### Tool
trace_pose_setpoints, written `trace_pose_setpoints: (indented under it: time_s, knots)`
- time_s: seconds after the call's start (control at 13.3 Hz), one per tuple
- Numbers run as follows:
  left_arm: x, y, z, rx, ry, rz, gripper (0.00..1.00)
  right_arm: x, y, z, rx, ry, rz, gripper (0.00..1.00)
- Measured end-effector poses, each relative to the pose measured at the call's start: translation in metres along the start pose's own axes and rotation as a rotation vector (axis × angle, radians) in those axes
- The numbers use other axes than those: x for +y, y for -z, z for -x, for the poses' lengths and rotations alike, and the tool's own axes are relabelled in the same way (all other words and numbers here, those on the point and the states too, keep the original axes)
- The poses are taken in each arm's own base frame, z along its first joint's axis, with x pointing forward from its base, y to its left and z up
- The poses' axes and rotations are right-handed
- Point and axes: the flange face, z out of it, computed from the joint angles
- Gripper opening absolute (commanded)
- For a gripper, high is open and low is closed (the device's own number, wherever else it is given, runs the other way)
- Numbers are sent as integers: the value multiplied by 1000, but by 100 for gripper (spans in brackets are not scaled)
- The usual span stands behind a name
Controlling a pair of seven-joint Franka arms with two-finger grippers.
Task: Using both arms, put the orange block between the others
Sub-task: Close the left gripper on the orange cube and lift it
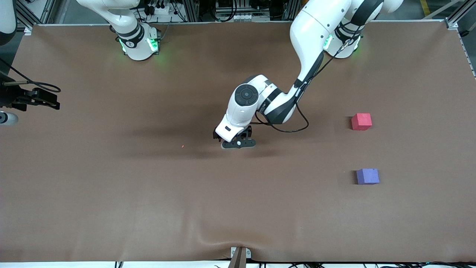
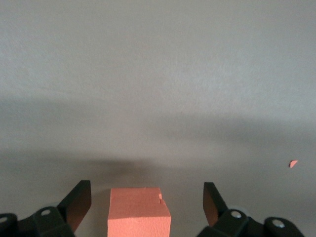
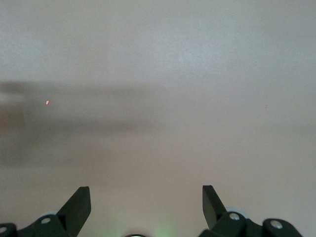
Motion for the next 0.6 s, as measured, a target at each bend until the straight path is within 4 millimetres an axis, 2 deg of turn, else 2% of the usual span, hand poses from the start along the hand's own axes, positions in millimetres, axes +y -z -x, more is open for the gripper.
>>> trace_pose_setpoints:
  time_s: [0.15,0.6]
  knots:
    - [-2,-8,7,-27,-6,-37,100,0,1,0,2,0,0,100]
    - [-4,-12,13,-45,-28,-90,100,-1,1,0,3,2,0,100]
